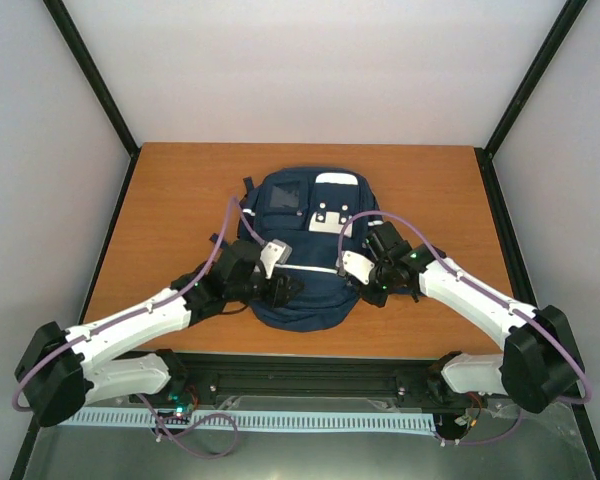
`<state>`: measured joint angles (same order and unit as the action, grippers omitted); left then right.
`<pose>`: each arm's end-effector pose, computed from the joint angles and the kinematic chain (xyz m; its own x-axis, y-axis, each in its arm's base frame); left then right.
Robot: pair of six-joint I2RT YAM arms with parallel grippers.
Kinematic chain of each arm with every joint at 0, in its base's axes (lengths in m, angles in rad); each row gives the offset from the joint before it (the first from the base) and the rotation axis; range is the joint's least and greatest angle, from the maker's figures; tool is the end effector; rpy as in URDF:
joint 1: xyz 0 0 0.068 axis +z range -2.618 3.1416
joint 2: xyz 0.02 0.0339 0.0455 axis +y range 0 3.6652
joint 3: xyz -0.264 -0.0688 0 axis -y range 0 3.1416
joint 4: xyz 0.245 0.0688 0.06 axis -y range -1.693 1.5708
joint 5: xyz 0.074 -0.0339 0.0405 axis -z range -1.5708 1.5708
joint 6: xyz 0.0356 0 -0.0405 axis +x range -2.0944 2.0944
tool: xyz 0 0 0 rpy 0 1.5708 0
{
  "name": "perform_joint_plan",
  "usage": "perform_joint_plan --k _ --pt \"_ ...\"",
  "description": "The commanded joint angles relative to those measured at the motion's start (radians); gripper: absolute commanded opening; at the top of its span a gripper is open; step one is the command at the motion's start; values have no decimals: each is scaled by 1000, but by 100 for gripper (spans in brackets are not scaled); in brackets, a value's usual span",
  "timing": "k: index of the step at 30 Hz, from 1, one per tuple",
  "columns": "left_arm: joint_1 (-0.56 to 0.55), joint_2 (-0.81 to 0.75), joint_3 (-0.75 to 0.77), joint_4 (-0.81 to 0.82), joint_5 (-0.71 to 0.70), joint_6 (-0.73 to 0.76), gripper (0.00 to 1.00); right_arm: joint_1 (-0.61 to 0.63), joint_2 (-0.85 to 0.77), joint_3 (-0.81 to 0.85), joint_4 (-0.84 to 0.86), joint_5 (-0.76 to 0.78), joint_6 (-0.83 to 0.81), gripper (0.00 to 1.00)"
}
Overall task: Pack the student bag
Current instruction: Zip the student bag at the center of the board.
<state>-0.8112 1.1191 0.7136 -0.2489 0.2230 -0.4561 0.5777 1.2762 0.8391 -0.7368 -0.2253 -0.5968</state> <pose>0.1594 -0.1793 0.2433 -0.7410 0.1565 -0.6530 0.5587 0.6831 -0.4703 0.1906 0.1338 0.2165 -0.2992 -0.8490 -0.4355 -0.9343 0.3533 -0.0468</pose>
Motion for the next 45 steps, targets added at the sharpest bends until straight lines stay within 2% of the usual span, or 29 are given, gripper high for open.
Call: perform_joint_plan --k 1,4,10,14,16,20,24,30,36,45 --pt "-35 -39 -85 216 -70 126 49 11 5 16 26 -46 -2 3" --pt "-99 7 -108 315 -142 218 48 -2 13 18 25 -75 -2 3" --pt "-246 153 -36 337 -380 440 47 -42 40 39 12 -148 2 3" --pt "-312 237 21 329 -475 568 47 -65 47 50 2 -180 -2 3" --pt "-330 273 36 338 -496 617 45 -73 52 54 -5 -187 -4 3" --pt "-364 365 74 348 -634 704 41 -75 58 51 -4 -192 -6 3" --pt "-395 439 119 357 -706 771 31 -78 63 50 -3 -201 -2 3" --pt "-413 454 130 369 -744 792 2 -121 70 59 -7 -189 -7 3" --pt "-413 438 111 348 -717 756 1 -185 83 66 24 -105 -33 3" --pt "-413 435 113 345 -694 710 1 -206 132 120 128 10 50 3"
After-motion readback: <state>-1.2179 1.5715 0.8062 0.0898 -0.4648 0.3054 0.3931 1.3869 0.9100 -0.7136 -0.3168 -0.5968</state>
